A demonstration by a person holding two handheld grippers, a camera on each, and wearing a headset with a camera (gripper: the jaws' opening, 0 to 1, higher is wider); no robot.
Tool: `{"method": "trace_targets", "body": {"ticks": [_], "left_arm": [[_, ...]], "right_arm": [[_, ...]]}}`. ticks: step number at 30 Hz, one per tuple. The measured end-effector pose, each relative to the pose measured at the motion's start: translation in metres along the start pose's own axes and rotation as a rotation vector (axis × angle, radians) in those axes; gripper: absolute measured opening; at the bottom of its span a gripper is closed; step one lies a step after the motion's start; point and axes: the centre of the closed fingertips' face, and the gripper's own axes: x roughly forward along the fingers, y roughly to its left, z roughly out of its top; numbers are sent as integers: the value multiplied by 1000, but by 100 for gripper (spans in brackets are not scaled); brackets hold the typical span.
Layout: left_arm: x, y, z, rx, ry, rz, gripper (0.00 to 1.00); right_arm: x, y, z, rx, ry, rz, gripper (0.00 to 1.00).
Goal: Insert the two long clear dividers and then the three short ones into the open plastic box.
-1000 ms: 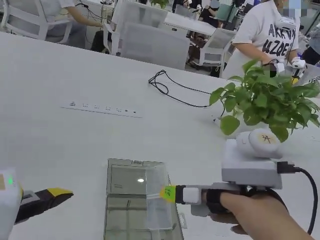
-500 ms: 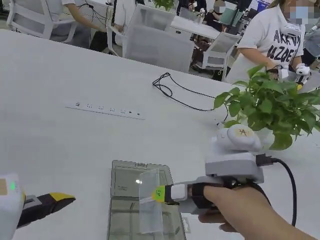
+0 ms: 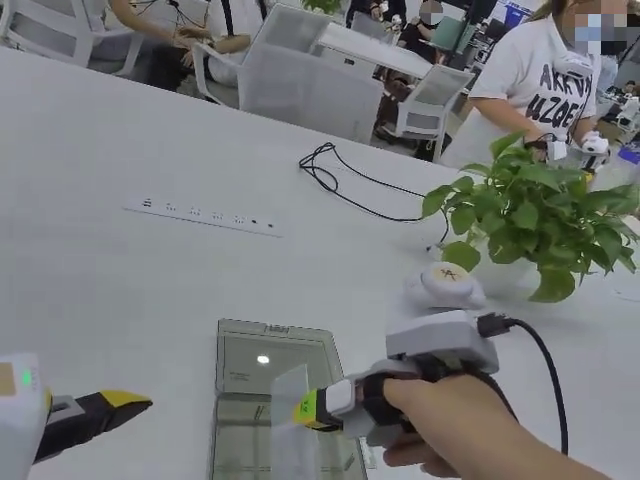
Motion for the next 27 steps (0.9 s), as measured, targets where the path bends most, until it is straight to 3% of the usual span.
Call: {"method": "trace_targets", "body": {"ticks": [17, 27], "left_arm": [[2, 0, -2, -17, -17, -8, 100], [4, -2, -4, -33, -19, -14, 100]], "right_arm": [[22, -11, -7, 12, 95, -47, 6], [27, -12, -8, 3, 109, -56, 6]]}}
